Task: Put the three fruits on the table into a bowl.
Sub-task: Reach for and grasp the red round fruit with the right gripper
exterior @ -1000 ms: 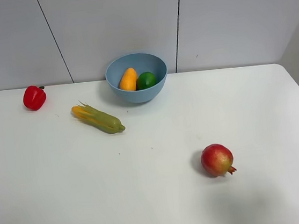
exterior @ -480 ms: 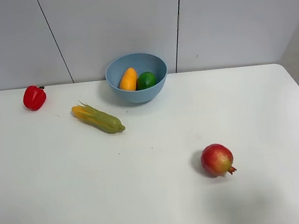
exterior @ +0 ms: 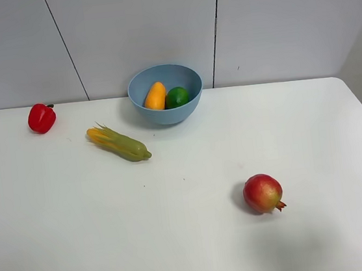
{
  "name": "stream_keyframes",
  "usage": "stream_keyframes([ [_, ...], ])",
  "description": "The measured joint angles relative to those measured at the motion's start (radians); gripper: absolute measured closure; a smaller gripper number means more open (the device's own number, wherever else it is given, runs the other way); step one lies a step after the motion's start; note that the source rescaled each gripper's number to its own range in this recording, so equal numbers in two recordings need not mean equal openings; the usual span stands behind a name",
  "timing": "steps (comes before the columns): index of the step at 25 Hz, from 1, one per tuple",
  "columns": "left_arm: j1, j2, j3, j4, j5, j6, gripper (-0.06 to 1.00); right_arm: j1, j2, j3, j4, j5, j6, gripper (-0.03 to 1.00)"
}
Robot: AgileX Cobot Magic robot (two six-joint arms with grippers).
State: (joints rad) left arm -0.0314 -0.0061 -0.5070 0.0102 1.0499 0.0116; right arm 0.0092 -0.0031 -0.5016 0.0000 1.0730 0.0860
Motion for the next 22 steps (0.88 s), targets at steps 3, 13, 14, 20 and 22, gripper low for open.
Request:
stream_keyframes([
  [3,0.0,0.0,0.0,0.0,0.0,0.0,-0.04,0.0,0.0,0.0,0.0,0.0,0.0,-0.03],
  [13,0.0,0.0,0.0,0.0,0.0,0.0,-0.04,0.0,0.0,0.0,0.0,0.0,0.0,-0.03],
  [14,0.0,0.0,0.0,0.0,0.0,0.0,-0.04,0.0,0.0,0.0,0.0,0.0,0.0,-0.03],
  [20,0.0,0.0,0.0,0.0,0.0,0.0,-0.04,0.0,0.054,0.0,0.034,0.0,0.0,-0.03],
  [22,0.0,0.0,0.0,0.0,0.0,0.0,-0.04,0.0,0.128,-0.006,0.064,0.006,-0.017,-0.03],
])
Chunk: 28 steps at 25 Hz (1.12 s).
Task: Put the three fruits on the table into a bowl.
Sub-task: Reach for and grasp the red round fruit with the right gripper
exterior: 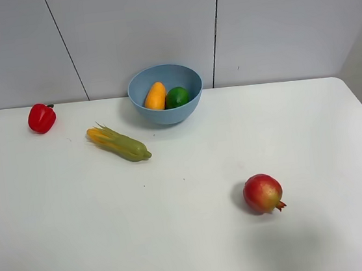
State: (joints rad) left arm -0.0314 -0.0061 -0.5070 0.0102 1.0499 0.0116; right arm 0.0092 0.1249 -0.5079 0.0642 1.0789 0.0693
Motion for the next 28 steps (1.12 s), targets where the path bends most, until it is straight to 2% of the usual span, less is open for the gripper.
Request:
stream_keyframes([
  [8,0.0,0.0,0.0,0.0,0.0,0.0,-0.04,0.0,0.316,-0.145,0.062,0.048,-0.149,-0.03],
  [14,0.0,0.0,0.0,0.0,0.0,0.0,-0.04,0.0,0.665,-0.333,0.081,0.133,-0.248,-0.03],
  [18,0.0,0.0,0.0,0.0,0.0,0.0,-0.04,0.0,0.812,-0.372,0.098,0.131,-0.317,-0.03],
  [21,0.0,0.0,0.0,0.0,0.0,0.0,-0.04,0.001,0.89,-0.375,0.132,0.131,-0.41,-0.03],
  [24,0.0,0.0,0.0,0.0,0.0,0.0,-0.04,0.027,0.944,-0.376,0.175,0.131,-0.449,-0.03],
  [28,0.0,0.0,0.0,0.0,0.0,0.0,-0.04,0.149,1.01,-0.376,0.148,0.133,-0.464,-0.03],
])
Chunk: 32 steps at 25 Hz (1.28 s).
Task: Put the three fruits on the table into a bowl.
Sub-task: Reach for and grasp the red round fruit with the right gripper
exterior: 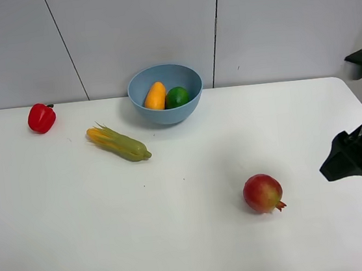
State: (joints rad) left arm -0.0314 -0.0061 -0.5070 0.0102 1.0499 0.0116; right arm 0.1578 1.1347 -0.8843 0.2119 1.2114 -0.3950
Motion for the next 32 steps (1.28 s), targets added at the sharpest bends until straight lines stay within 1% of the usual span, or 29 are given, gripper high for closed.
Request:
stream_keyframes([
  [3,0.0,0.0,0.0,0.0,0.0,0.0,-0.04,0.121,0.058,-0.001,-0.079,-0.018,0.062,-0.03],
  [6,0.0,0.0,0.0,0.0,0.0,0.0,-0.04,0.202,0.121,-0.001,-0.142,-0.082,0.14,-0.03],
  [8,0.0,0.0,0.0,0.0,0.0,0.0,-0.04,0.248,0.174,-0.001,-0.151,-0.127,0.169,-0.03],
  [12,0.0,0.0,0.0,0.0,0.0,0.0,-0.04,0.307,0.264,-0.002,-0.137,-0.202,0.188,-0.03],
  [16,0.0,0.0,0.0,0.0,0.0,0.0,-0.04,0.338,0.354,-0.002,-0.133,-0.263,0.192,-0.03],
  [24,0.0,0.0,0.0,0.0,0.0,0.0,-0.04,0.343,0.482,-0.002,-0.136,-0.338,0.206,-0.03],
  [29,0.0,0.0,0.0,0.0,0.0,0.0,-0.04,0.345,0.535,-0.002,-0.135,-0.401,0.213,-0.03],
  [32,0.0,0.0,0.0,0.0,0.0,0.0,-0.04,0.345,0.568,-0.002,-0.135,-0.407,0.214,-0.03],
])
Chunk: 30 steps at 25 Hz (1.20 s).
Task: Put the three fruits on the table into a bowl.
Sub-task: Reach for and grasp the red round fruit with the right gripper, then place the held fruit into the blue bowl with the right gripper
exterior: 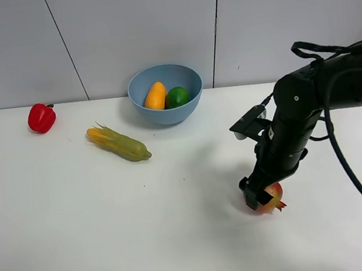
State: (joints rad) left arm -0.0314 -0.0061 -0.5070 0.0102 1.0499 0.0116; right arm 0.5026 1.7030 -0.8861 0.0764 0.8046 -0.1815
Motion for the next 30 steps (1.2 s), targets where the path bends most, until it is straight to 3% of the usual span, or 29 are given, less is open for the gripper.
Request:
stream_keyframes([
  [19,0.0,0.0,0.0,0.0,0.0,0.0,-0.05,0.0,0.15,-0.001,-0.003,-0.097,0.0,-0.02],
  [21,0.0,0.0,0.0,0.0,0.0,0.0,-0.05,0.0,0.15,-0.001,-0.003,-0.097,0.0,0.24],
  [22,0.0,0.0,0.0,0.0,0.0,0.0,-0.05,0.0,0.151,-0.001,-0.003,-0.097,0.0,0.51],
  [23,0.0,0.0,0.0,0.0,0.0,0.0,-0.05,0.0,0.152,-0.001,-0.003,-0.097,0.0,0.85],
  [24,0.0,0.0,0.0,0.0,0.0,0.0,-0.05,0.0,0.152,-0.001,-0.003,-0.095,0.002,0.97],
  [30,0.0,0.0,0.0,0.0,0.0,0.0,-0.05,0.0,0.107,-0.024,-0.002,0.034,0.06,0.96],
])
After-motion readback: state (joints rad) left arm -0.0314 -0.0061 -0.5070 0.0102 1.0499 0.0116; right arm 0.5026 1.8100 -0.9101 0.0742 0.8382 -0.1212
